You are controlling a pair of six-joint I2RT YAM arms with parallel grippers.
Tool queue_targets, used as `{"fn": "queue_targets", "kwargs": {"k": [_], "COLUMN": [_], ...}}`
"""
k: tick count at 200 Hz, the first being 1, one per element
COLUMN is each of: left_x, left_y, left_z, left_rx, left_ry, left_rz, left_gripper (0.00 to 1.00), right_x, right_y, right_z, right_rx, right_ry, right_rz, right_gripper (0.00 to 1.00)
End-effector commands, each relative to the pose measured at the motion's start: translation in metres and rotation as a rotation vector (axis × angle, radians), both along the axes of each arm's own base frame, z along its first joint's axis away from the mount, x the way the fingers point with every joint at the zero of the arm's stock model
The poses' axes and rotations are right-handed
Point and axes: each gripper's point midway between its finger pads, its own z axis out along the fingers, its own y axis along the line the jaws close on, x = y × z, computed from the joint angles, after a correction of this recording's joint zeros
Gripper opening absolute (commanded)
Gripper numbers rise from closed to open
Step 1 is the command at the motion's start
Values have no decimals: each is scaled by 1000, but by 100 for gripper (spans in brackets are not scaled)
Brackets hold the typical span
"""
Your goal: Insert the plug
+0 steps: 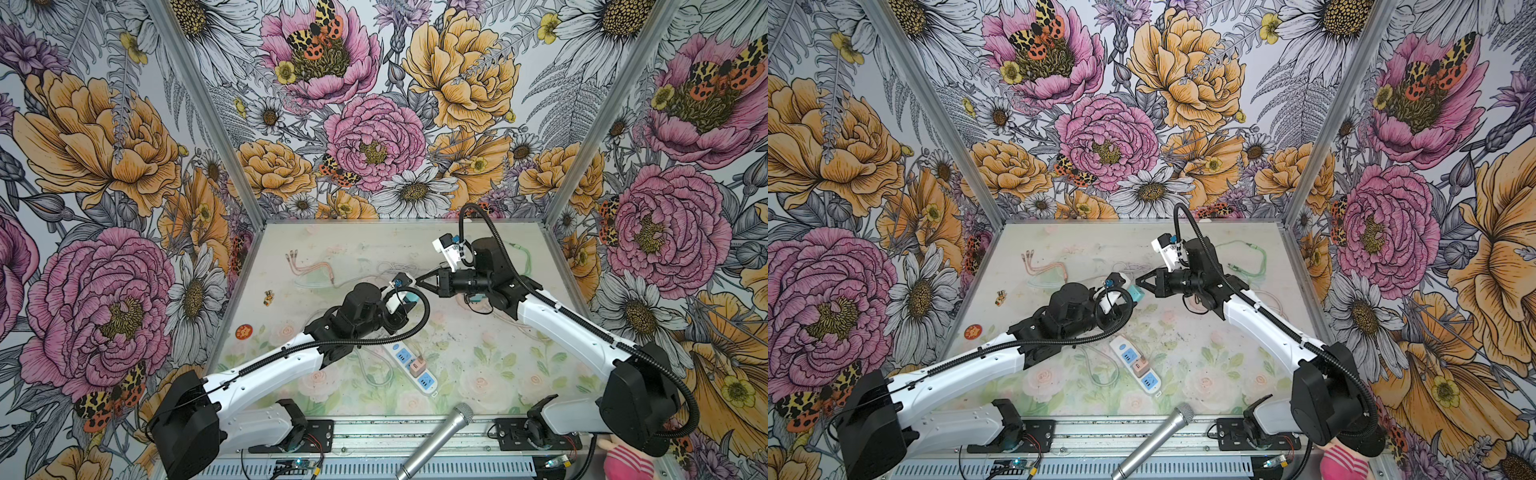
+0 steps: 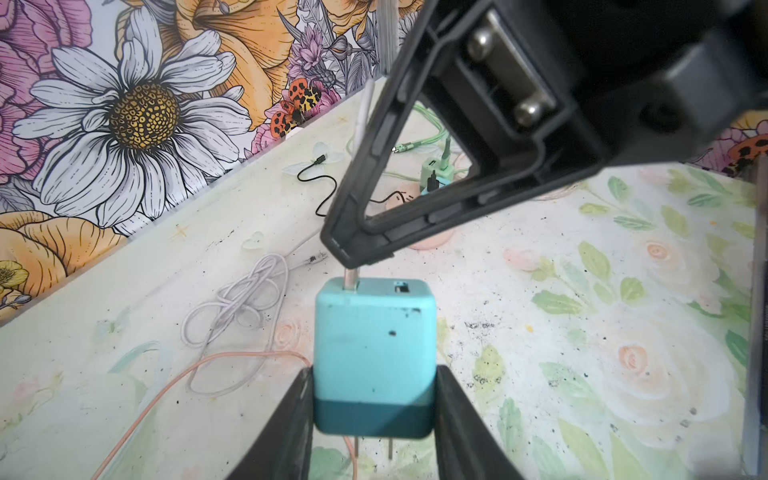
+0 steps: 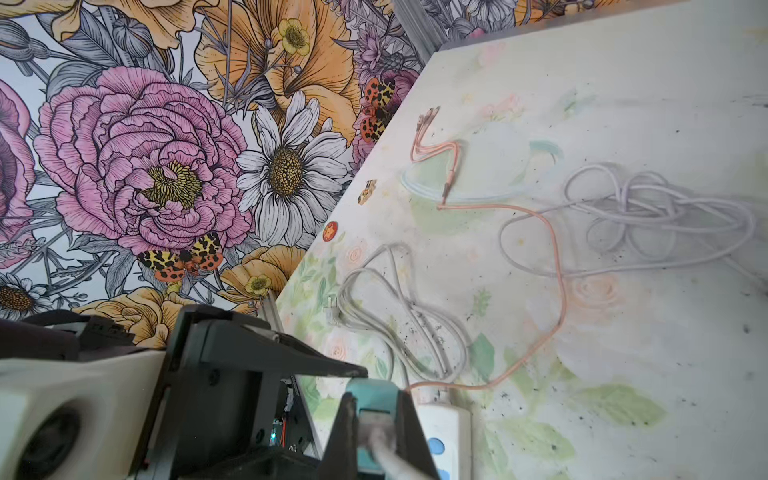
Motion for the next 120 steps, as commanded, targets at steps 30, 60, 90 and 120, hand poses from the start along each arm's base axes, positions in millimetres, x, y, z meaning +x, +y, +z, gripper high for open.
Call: {"fn": "queue_targets", "kwargs": {"k": [30, 60, 90, 120], "left_x": [7, 5, 7, 12], "left_y": [12, 14, 14, 14], "left_z": [44, 48, 48, 48], "left_rx": [-128, -138, -137, -134], "left_ry": [-119, -139, -138, -140], "left_rz": [76, 71, 74, 84], "left_gripper": [28, 27, 26, 25], "right_x": [0, 0, -3, -7], "right_y": [-5, -1, 1, 3], "right_z": [7, 6, 4, 2], "right_rx": [-32, -22, -14, -4], "right_ry": [-34, -10, 10, 34], "right_rz": [-7, 5, 26, 46], "right_gripper": [0, 6, 43, 47]}}
